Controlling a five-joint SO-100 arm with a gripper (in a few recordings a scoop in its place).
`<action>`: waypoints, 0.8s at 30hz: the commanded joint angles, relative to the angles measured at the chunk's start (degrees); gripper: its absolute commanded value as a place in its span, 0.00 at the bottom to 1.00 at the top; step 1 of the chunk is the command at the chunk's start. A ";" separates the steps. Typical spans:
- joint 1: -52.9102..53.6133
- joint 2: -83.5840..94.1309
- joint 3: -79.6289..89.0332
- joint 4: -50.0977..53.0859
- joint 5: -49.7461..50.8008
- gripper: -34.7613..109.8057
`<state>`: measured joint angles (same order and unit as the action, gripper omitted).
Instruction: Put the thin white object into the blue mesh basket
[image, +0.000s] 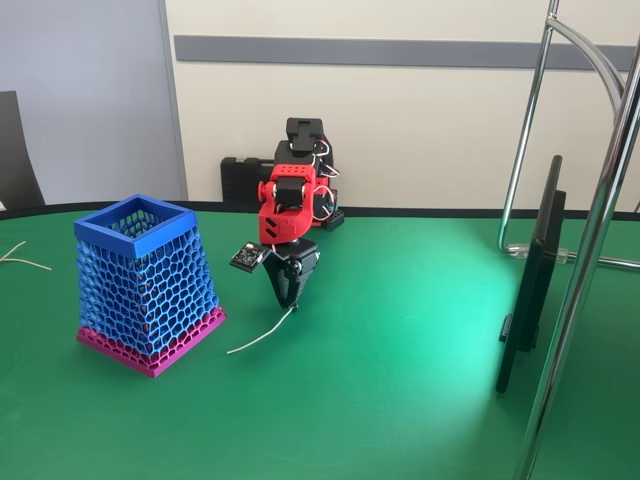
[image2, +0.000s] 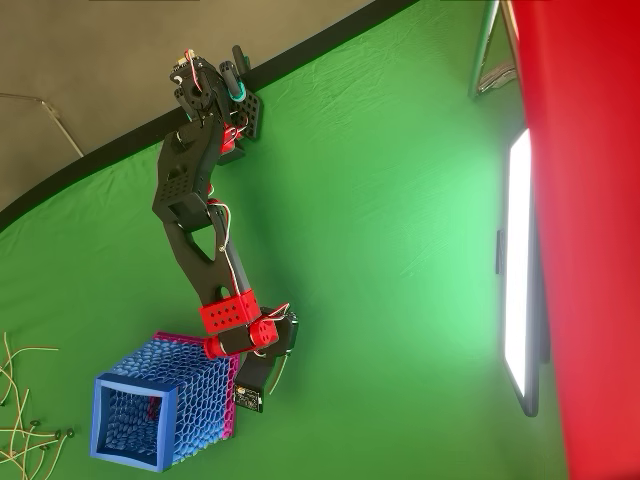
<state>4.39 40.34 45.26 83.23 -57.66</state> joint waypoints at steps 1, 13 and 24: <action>-0.35 0.35 -2.11 0.44 0.53 0.26; -0.70 2.20 -3.78 0.97 3.43 0.25; -1.23 1.49 -3.87 0.97 2.64 0.27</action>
<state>3.60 40.34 43.33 83.76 -54.67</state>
